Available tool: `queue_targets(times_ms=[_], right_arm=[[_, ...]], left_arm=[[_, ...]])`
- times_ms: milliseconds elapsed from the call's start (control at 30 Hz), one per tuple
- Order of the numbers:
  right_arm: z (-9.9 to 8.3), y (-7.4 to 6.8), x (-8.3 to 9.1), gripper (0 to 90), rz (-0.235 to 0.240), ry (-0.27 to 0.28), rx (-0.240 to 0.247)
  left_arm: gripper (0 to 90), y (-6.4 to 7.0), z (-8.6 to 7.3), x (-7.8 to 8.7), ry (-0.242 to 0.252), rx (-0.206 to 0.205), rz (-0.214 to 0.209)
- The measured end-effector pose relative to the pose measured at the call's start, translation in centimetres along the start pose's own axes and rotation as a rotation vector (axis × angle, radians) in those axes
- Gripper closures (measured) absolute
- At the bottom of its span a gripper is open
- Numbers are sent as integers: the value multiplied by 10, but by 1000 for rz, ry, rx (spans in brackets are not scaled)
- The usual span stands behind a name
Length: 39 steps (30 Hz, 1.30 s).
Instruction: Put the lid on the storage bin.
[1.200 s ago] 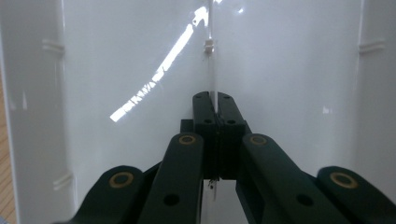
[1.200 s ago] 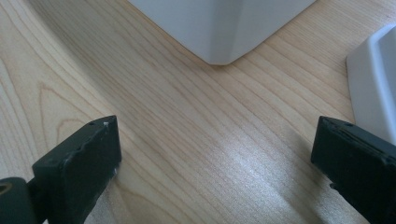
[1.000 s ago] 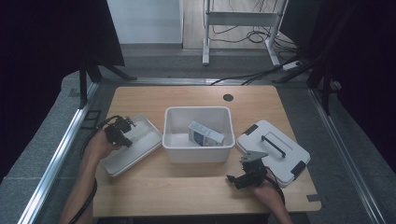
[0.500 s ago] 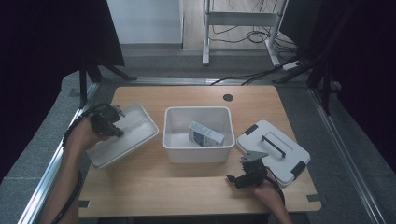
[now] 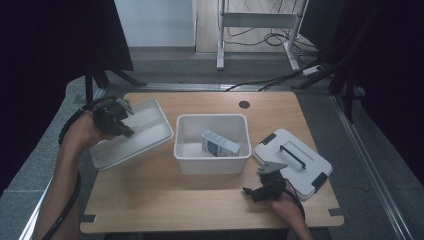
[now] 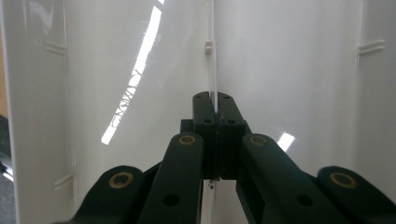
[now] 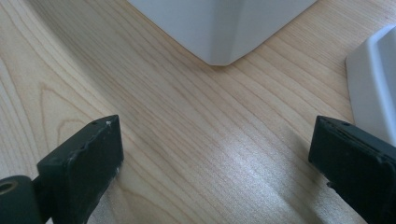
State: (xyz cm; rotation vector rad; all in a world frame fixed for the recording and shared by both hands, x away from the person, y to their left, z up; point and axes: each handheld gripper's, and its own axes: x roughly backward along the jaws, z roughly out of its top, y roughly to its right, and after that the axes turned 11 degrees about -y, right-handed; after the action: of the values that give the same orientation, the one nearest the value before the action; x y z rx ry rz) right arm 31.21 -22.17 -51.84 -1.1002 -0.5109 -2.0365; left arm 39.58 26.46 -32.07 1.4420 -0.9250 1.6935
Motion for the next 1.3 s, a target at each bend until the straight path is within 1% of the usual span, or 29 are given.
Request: queue_targets(times_ms=[267, 300, 400, 433, 500, 600, 667, 767, 800, 1000, 1167, 1300], right_arm=[[0, 0, 0, 28, 1, 1, 1], [0, 0, 0, 28, 2, 1, 1], [0, 0, 0, 29, 2, 1, 1], [0, 0, 0, 29, 2, 1, 1], [0, 0, 0, 30, 2, 1, 1], [0, 0, 0, 32, 3, 2, 2], [0, 0, 0, 32, 3, 2, 3], [0, 0, 0, 32, 3, 3, 4], [0, 0, 0, 32, 3, 3, 4], [0, 0, 0, 32, 2, 3, 4], [0, 0, 0, 34, 3, 4, 4], [0, 0, 0, 35, 3, 4, 5]], left_arm=[[892, 10, 36, 7, 9, -101, -3], [892, 12, 43, 7, 10, -118, -5], [892, 16, 59, 7, 9, -170, 11], [891, 18, 66, 7, 6, -196, 14], [892, 22, 78, 6, 8, -217, 12], [892, 27, 97, 3, 14, -247, 4], [891, 29, 109, 0, 7, -276, 2], [892, 34, 128, -4, 3, -303, -6], [892, 36, 135, -5, 2, -318, -8], [892, 48, 175, -16, -5, -387, -12], [892, 57, 203, -29, -13, -433, -13], [892, 63, 221, -41, -23, -456, -23]])
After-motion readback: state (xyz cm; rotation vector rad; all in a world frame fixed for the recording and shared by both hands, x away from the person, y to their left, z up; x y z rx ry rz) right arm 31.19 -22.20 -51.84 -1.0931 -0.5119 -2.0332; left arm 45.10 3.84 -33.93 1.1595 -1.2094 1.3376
